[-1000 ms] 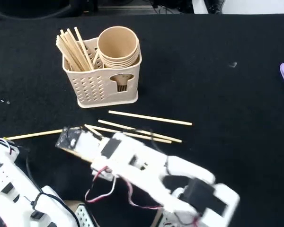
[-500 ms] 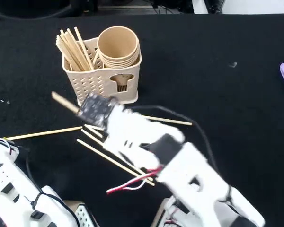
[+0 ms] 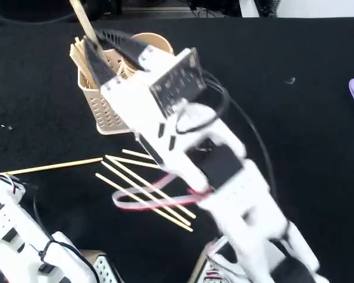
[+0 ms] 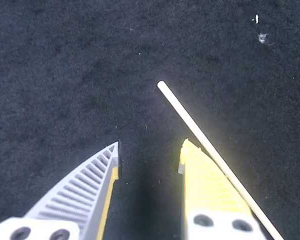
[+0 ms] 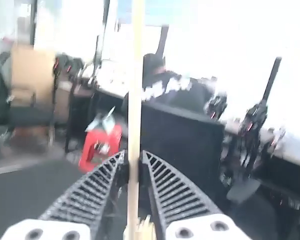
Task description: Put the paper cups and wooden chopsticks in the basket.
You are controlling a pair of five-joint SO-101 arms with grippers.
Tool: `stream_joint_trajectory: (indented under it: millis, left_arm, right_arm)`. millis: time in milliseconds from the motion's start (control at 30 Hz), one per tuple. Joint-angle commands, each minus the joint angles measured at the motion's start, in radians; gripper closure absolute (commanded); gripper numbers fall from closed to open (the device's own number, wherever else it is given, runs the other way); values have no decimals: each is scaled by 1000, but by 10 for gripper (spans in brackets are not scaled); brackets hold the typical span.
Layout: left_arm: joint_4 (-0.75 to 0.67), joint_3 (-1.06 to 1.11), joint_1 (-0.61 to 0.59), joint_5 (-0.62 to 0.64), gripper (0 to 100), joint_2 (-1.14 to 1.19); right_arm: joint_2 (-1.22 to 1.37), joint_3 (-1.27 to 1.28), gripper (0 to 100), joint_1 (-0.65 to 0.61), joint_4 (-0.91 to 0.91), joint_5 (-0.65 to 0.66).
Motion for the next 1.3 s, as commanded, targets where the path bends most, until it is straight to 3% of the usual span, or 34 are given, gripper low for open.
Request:
stream_joint_trajectory:
  millis: [0, 433, 633, 900, 967, 1067, 1267]
  left_arm:
    - [-14, -16, 12, 0, 798, 0]
    - [-14, -16, 48, -2, 798, 0]
    - [-15, -7, 48, -2, 798, 0]
    - [-15, -8, 48, -2, 798, 0]
    - [-15, -8, 50, -2, 798, 0]
    - [-15, -7, 50, -2, 798, 0]
    - [-15, -7, 50, -2, 798, 0]
  right_arm:
    - [127, -84, 987, 55, -172, -20]
    - [463, -249, 988, 87, -216, -26]
    - [427, -110, 987, 84, -216, -175]
    - [311, 148, 981, 77, -216, -175]
    - [277, 171, 921, 71, -207, -175]
    - [200, 157, 795, 68, -95, -175]
    - [28, 42, 825, 74, 180, -175]
